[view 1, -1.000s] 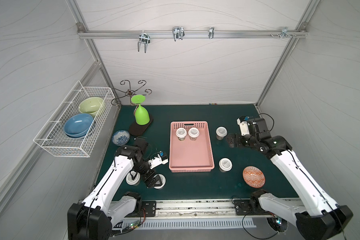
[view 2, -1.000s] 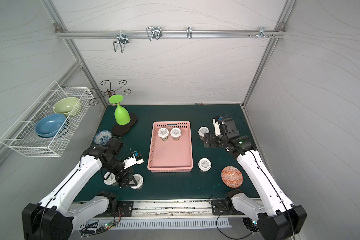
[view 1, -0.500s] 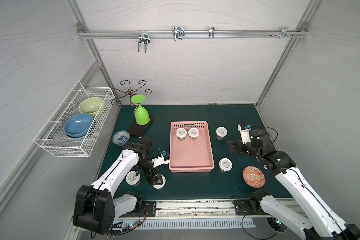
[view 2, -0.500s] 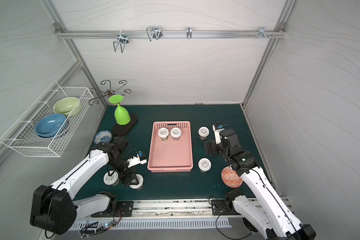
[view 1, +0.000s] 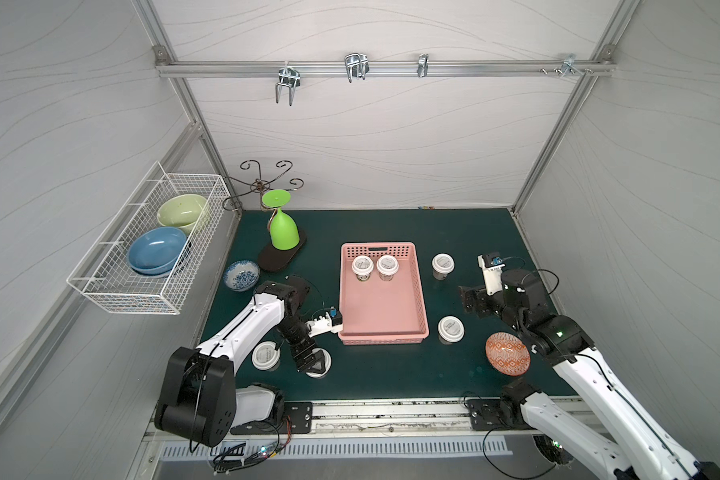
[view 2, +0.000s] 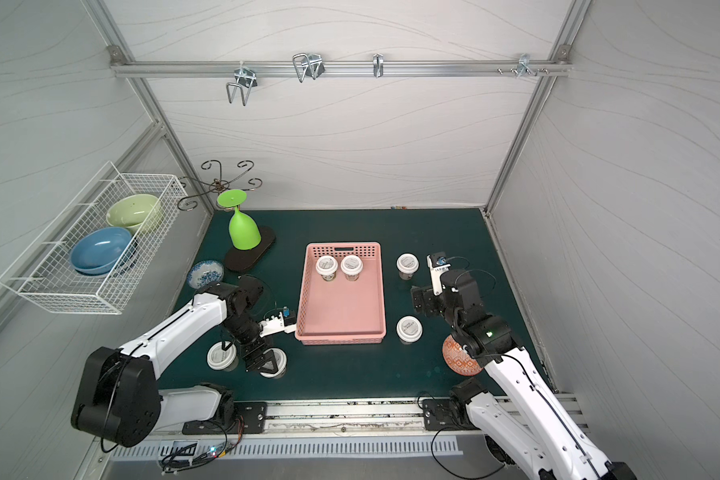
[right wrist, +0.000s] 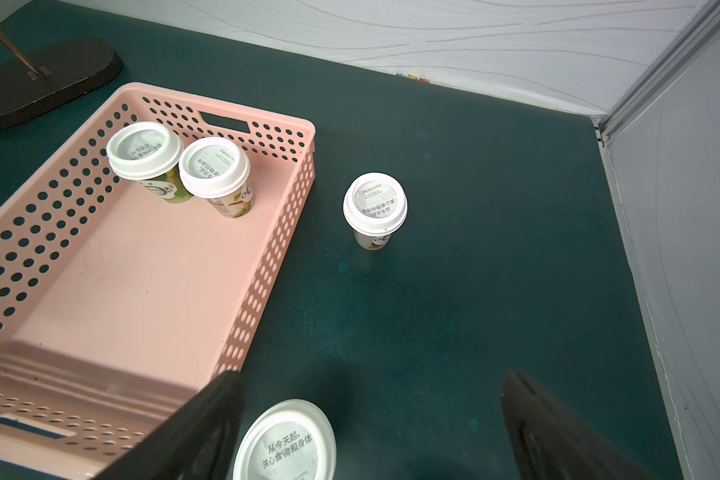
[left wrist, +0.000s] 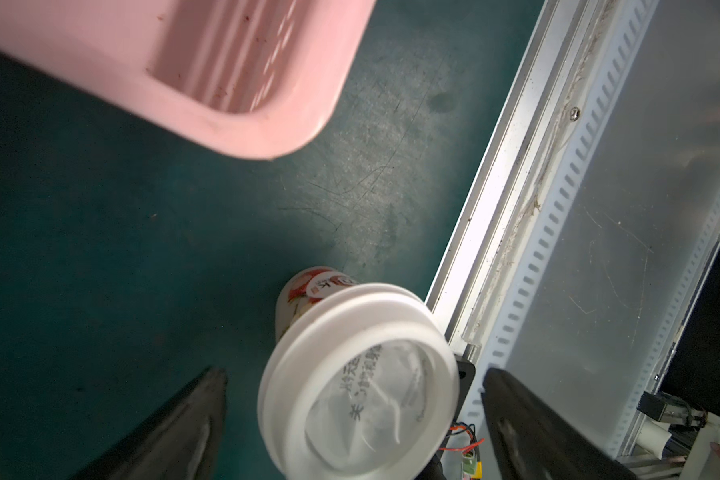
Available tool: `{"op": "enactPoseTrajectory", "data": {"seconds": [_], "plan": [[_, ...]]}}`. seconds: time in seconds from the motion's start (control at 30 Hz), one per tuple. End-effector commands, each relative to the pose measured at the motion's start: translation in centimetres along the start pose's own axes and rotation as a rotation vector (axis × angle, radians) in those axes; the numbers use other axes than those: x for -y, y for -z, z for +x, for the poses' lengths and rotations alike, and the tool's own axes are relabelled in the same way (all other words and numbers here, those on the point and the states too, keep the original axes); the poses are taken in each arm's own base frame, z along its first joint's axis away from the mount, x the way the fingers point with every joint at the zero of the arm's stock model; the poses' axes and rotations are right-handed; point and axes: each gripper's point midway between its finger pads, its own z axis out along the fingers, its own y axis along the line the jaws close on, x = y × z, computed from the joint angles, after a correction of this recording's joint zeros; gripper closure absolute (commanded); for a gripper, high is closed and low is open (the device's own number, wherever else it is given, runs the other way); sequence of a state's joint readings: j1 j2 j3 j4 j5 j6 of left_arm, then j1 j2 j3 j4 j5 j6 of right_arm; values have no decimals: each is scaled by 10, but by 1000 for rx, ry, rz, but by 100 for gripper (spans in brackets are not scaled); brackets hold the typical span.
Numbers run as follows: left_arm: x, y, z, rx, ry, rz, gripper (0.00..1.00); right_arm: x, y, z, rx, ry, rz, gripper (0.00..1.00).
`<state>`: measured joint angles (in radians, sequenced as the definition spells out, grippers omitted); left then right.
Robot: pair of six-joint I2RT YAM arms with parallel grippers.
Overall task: Put the yogurt in the basket
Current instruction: Pick up the yogurt from the center of the board.
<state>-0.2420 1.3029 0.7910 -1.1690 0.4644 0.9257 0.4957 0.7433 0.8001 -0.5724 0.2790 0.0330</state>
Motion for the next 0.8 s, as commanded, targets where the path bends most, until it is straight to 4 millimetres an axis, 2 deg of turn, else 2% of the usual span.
{"op": "enactPoseTrajectory", "data": {"seconds": [0.0,0.27,0.53,0.77], "plan": [[2,-5,2,-20,-36,19,1,2,2,-8,39,4,16,1],[0,-12,4,-41,-38,35,8,3,1,-6,32,11,26,1],[4,-14,7,-52,-29,54,22,3,0,-6,34,14,28,1],[11,-5,6,-51,-28,55,25,3,1,-6,35,16,30,1]]}}
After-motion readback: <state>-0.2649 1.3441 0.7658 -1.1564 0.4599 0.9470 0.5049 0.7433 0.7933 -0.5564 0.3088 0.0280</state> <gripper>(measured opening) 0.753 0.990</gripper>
